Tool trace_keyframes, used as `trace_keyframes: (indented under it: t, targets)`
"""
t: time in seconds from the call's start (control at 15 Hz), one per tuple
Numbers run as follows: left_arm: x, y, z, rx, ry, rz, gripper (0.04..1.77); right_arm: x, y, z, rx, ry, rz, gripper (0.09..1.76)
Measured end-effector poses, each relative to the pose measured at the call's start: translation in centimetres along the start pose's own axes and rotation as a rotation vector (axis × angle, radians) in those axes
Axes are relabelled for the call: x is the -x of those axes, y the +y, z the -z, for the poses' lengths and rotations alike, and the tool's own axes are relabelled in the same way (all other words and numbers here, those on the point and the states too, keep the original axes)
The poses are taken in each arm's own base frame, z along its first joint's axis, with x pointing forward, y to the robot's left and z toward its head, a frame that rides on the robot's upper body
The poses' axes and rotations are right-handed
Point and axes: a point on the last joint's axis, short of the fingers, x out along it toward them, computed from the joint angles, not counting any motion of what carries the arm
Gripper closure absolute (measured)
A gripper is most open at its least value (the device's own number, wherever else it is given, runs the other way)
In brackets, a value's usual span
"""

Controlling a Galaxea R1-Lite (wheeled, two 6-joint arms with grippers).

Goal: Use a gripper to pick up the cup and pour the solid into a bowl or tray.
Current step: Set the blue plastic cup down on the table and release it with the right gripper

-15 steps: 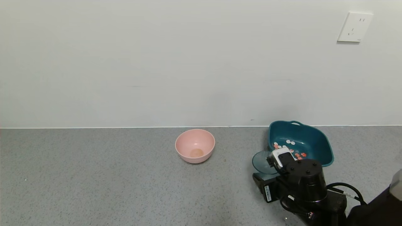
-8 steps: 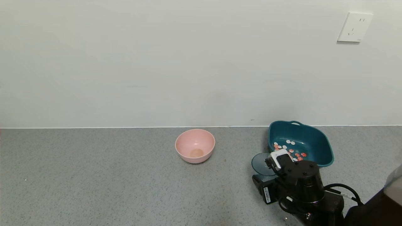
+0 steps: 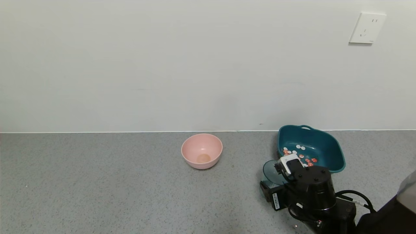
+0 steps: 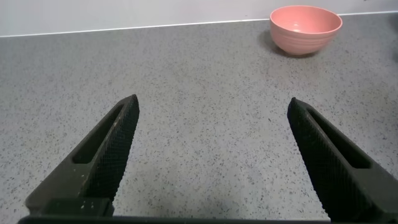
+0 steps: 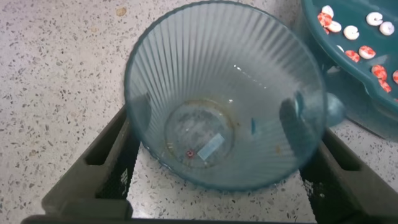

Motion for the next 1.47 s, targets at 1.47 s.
trace_keyframes:
  t: [1.47]
  targets:
    - [0.0, 0.0, 0.0, 0.000, 0.000, 0.000, 0.09, 4.2, -1.7, -3.0, 0.037, 0.062, 0.009, 0.15]
